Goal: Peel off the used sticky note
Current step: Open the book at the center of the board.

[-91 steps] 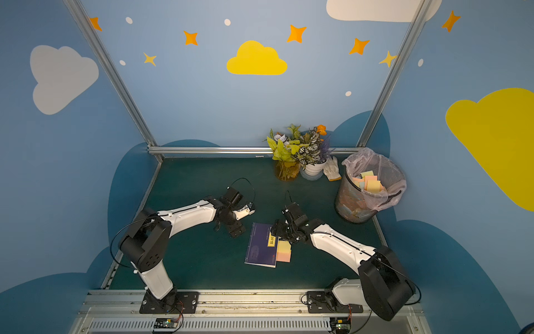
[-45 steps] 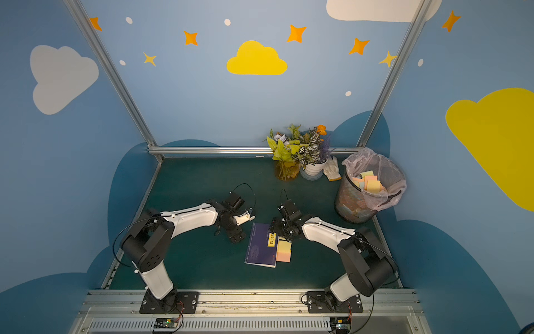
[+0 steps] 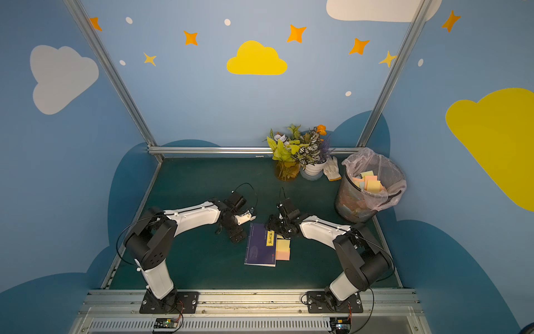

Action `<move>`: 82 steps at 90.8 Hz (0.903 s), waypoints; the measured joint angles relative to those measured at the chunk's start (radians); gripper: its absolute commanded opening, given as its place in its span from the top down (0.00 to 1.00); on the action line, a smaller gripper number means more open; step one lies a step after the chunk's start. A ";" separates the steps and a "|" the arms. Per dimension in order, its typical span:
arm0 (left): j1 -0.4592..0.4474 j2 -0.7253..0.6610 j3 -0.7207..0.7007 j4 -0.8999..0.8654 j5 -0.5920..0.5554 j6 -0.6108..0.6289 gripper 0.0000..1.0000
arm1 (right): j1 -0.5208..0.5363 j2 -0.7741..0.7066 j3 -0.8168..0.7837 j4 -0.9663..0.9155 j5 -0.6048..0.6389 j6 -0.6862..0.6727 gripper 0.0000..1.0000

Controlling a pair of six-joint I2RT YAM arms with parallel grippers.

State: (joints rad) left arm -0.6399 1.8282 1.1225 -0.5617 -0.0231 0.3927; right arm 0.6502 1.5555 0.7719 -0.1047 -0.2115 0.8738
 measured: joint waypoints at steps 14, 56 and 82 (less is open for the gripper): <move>0.000 0.015 0.021 -0.023 -0.001 0.000 0.00 | 0.000 -0.030 -0.026 0.042 -0.027 0.012 0.32; -0.003 0.044 0.061 -0.068 -0.008 0.003 0.00 | -0.002 -0.032 -0.077 0.136 -0.074 0.037 0.33; -0.003 0.044 0.061 -0.068 -0.008 0.003 0.00 | -0.007 -0.038 -0.063 0.072 -0.015 -0.003 0.27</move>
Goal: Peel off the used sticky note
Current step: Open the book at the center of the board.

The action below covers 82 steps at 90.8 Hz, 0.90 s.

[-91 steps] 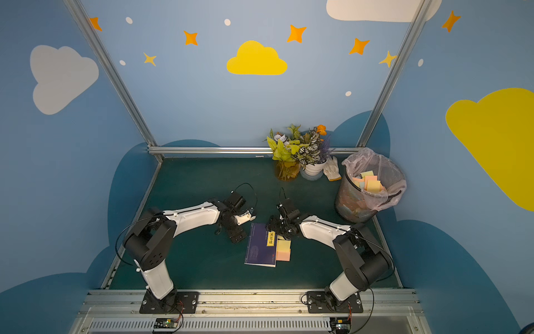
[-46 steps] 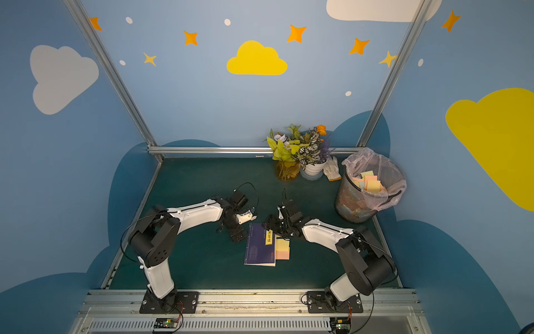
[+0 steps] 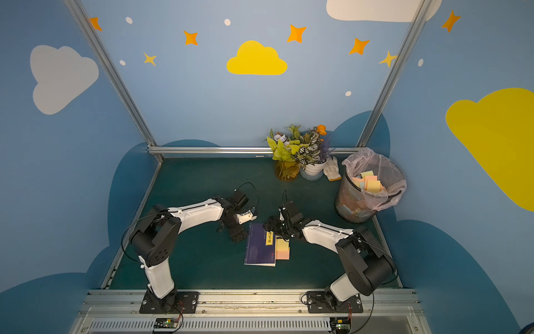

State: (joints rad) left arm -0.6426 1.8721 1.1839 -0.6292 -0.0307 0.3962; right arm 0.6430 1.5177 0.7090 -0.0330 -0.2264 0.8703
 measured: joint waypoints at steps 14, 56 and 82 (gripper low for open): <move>0.000 0.000 0.000 0.000 0.000 0.000 0.00 | 0.000 0.001 0.040 -0.063 0.047 -0.039 0.26; 0.000 0.019 0.024 -0.027 0.000 0.001 0.00 | 0.026 0.067 0.060 -0.052 0.045 -0.044 0.27; -0.002 0.029 0.040 -0.044 -0.004 0.001 0.00 | 0.051 0.035 0.056 0.002 -0.011 -0.010 0.30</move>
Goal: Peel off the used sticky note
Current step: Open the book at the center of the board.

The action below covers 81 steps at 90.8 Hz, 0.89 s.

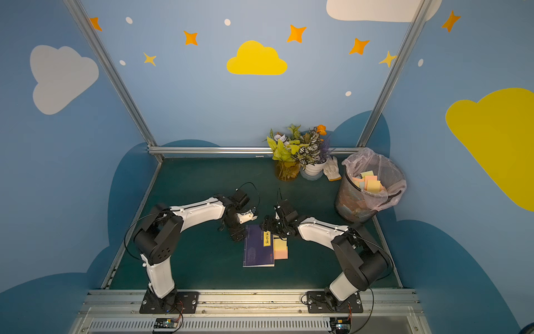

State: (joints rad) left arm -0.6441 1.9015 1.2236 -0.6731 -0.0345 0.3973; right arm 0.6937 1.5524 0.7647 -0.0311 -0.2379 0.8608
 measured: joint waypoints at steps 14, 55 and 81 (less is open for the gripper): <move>-0.002 0.009 0.014 -0.015 -0.004 0.000 0.00 | 0.006 -0.029 -0.002 0.029 -0.031 0.016 0.31; -0.003 0.011 0.017 -0.019 -0.006 0.000 0.00 | -0.005 -0.002 -0.064 0.182 -0.092 0.079 0.33; -0.003 0.011 0.017 -0.019 -0.006 0.000 0.00 | -0.013 0.025 -0.082 0.217 -0.119 0.088 0.48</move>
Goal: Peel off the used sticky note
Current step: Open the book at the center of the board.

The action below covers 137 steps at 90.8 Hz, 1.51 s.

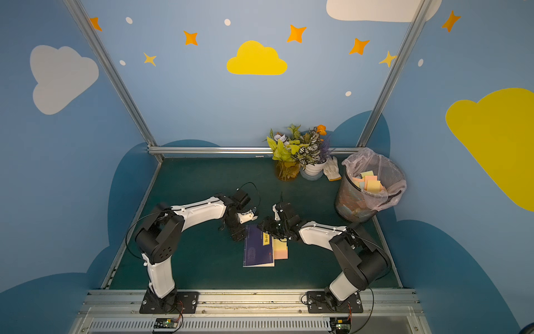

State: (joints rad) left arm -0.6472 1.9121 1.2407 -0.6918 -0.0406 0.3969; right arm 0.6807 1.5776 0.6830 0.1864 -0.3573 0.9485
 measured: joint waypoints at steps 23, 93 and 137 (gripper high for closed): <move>0.000 -0.001 -0.002 0.001 0.000 0.000 0.00 | 0.010 0.007 0.000 0.063 -0.046 0.032 0.62; 0.000 -0.043 -0.051 0.057 -0.001 0.012 0.00 | 0.060 -0.156 0.033 -0.190 0.184 0.020 1.00; -0.021 -0.394 -0.070 0.075 0.087 0.051 0.00 | -0.089 -0.193 0.037 -0.276 0.225 0.095 1.00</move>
State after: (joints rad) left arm -0.6685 1.5177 1.1706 -0.6167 0.0460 0.4480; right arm 0.5919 1.3842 0.7200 -0.0898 -0.1326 1.0439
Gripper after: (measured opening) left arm 0.994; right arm 0.043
